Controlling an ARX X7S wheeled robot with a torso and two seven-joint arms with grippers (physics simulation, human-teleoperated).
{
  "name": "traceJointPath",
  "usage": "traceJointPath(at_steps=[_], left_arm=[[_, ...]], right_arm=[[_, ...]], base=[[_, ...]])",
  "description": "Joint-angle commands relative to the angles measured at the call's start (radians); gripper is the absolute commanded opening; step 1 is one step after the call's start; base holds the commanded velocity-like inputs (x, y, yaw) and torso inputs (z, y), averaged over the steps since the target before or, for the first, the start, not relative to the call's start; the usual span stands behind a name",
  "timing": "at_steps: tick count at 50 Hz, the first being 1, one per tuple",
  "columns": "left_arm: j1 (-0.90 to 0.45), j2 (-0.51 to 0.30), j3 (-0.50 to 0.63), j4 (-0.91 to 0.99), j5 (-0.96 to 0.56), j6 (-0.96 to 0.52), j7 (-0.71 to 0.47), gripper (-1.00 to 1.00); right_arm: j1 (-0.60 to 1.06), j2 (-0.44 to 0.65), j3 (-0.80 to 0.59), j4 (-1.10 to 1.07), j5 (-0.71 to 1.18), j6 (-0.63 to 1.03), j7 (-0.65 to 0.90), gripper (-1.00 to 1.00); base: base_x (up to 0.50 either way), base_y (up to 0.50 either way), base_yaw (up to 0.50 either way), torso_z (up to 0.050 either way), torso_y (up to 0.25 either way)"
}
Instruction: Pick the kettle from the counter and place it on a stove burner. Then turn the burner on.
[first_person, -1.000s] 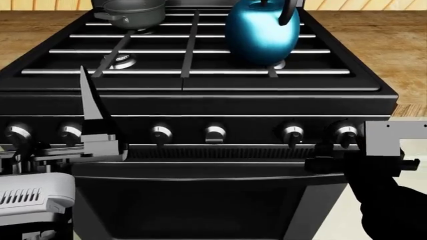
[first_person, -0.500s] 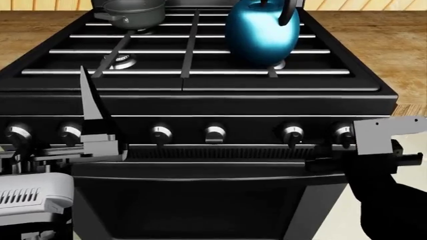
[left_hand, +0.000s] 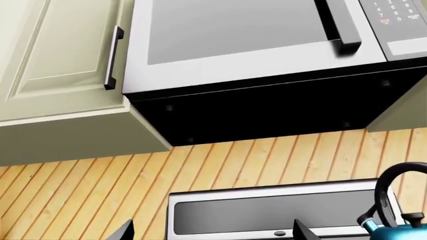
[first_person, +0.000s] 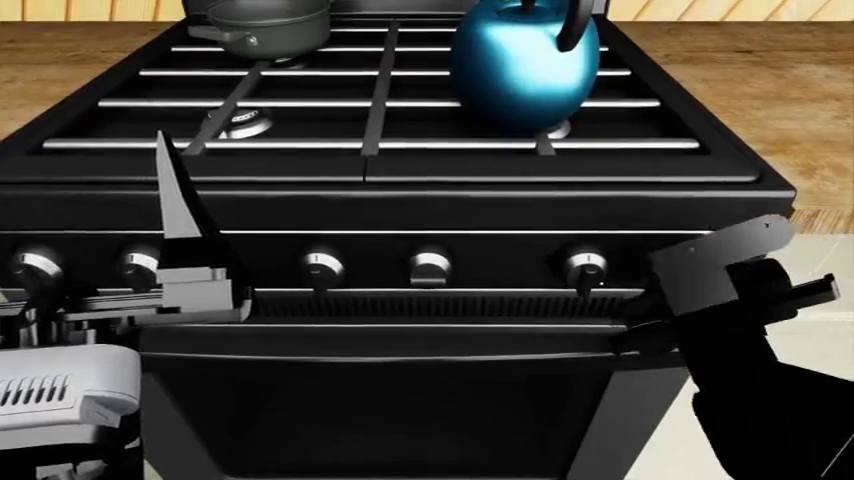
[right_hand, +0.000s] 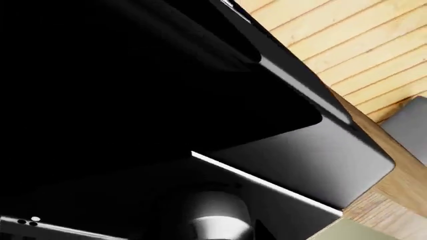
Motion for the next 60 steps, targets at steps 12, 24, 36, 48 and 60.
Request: traceJointPath(at_steps=[12,24,36,48,60], left_arm=[[-0.001,-0.007,-0.006,0.009,-0.012,-0.006,-0.009,1.0],[-0.001,-0.011,-0.004,0.01,-0.014,-0.003,-0.012,1.0],[-0.002,-0.016,-0.004,0.014,-0.018,-0.003,-0.016,1.0],[0.001,-0.019,-0.001,0.014,-0.016,0.001,-0.021,1.0],[-0.001,-0.022,0.0,0.016,-0.02,-0.002,-0.025,1.0]], right_arm=[[0.152,-0.101,-0.172,0.001,-0.012,0.072,-0.142,-1.0],[0.158,-0.092,-0.176,-0.042,-0.004,0.087,-0.13,1.0],[0.12,-0.031,-0.065,-0.133,0.094,0.09,-0.085,1.0],[0.044,0.039,0.051,-0.256,0.212,0.066,-0.01,1.0],[0.048,0.086,0.171,-0.379,0.387,0.072,0.1,1.0]], base=[[0.02,0.0,0.02,-0.002,0.0],[0.02,0.0,0.02,-0.002,0.0],[0.0,0.0,0.01,0.0,0.0],[0.0,0.0,0.0,0.0,0.0],[0.0,0.0,0.0,0.0,0.0]])
